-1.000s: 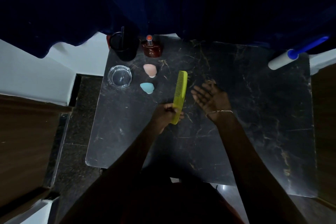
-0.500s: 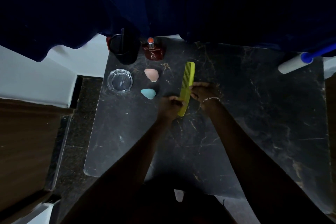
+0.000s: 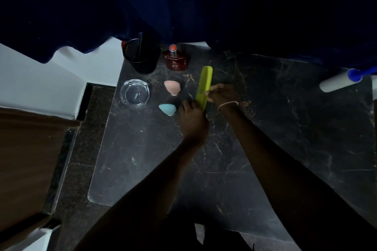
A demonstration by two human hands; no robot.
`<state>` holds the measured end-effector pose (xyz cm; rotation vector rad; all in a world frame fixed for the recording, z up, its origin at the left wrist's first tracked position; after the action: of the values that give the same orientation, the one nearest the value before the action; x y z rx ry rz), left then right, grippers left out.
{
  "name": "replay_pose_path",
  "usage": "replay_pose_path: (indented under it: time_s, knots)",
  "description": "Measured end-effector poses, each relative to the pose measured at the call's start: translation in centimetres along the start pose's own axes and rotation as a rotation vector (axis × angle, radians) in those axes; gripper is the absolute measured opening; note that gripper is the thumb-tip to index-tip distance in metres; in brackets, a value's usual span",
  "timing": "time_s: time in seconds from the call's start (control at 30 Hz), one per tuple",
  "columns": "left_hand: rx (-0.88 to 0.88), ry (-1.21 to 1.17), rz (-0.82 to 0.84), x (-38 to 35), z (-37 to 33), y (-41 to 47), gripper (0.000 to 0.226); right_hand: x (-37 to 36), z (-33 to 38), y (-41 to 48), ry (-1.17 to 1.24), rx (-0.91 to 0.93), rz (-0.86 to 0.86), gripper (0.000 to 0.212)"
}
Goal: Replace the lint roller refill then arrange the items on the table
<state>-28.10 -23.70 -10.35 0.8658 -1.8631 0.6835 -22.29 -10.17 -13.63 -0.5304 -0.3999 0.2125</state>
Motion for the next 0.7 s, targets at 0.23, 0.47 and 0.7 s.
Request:
replay_pose_path:
  time_s: [0.23,0.47,0.7]
  knots:
    - [-0.018,-0.01,0.011,-0.2,0.1,-0.2,0.046,-0.2,0.5,0.5,-0.305,0.162,-0.062,0.02]
    - [-0.156,0.005,-0.046,0.6,-0.5,-1.4,0.046,0.5,1.8,-1.8,-0.526,0.466,-0.082,0.019]
    - [-0.355,0.017,0.066,-0.6,-0.5,-5.0,0.062,2.7,0.4,-5.9,-0.787,0.883,-0.018,0.032]
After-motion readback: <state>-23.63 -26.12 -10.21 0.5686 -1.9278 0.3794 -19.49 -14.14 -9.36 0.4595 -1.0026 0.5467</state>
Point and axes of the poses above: each hand's wrist, its own y-axis towards the middle knuckle, its own x-axis out of the back of the hand, z = x × y, the point moved 9 cm from there along y, towards the middle knuckle, and after that the axes turned 15 degrees about -z, right-handed, at the moved point
